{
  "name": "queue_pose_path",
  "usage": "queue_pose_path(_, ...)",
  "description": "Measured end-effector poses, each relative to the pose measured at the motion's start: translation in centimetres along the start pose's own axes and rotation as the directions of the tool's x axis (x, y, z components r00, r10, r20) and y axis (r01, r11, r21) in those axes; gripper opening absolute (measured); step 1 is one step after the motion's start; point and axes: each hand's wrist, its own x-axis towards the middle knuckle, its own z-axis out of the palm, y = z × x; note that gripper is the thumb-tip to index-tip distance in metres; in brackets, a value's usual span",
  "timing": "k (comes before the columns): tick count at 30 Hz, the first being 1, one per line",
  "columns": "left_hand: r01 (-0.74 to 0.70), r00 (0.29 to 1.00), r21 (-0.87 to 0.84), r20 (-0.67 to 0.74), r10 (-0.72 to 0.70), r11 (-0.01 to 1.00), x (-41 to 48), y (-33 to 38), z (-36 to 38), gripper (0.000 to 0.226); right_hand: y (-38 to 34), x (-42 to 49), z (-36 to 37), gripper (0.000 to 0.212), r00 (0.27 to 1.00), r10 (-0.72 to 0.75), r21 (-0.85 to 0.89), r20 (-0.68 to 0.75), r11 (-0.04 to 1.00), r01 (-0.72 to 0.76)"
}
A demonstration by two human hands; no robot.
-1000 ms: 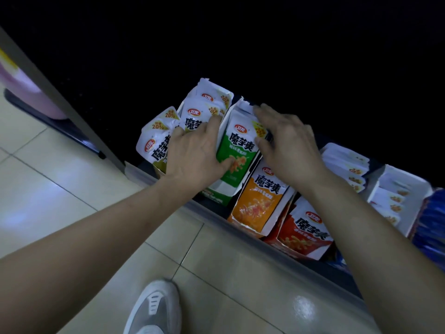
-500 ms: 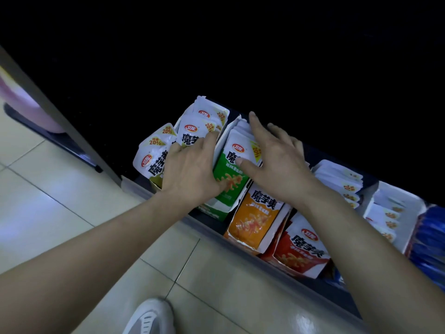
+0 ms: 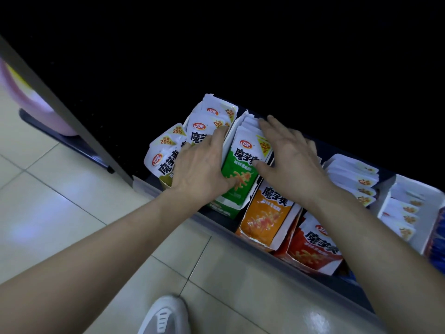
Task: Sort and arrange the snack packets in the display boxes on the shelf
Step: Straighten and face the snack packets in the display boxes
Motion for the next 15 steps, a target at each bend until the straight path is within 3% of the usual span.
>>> queue_pose_path(2,-0.029,0.999,-0.107,-0.033,0.026,0.994,-0.7,-0.2,-0.7,0.100,-0.2,-0.3,0.3,0.082,1.000,-0.007,-0.018,-0.005,1.000,0.007)
queue_pose_path(5,-0.105,0.979,-0.235,-0.193,0.059,0.966,-2.9,-1.0,-2.1,0.063,-0.4,-0.4,0.6,0.080,0.998,-0.011,-0.027,-0.058,1.000,0.009)
queue_pose_path(7,-0.130,0.942,-0.243,-0.334,0.043,0.961,-4.7,-2.0,-3.3,0.045,-0.5,-0.4,0.6,0.070,0.987,-0.035,-0.007,-0.159,0.999,0.035)
queue_pose_path(9,-0.084,0.904,-0.233,-0.427,-0.024,0.969,-6.1,-3.4,-4.3,0.042,-1.0,-0.2,0.6,0.055,0.964,-0.062,0.036,-0.259,0.997,0.074)
queue_pose_path(11,0.005,0.896,-0.284,-0.424,-0.130,0.959,-7.0,-4.7,-4.9,0.050,-1.9,0.2,0.5,0.045,0.945,-0.077,0.087,-0.319,0.990,0.110)
queue_pose_path(15,0.174,0.921,-0.529,-0.211,-0.327,0.831,-7.0,-6.0,-4.7,0.064,-3.7,1.7,0.7,0.038,0.940,-0.112,0.136,-0.323,0.977,0.163)
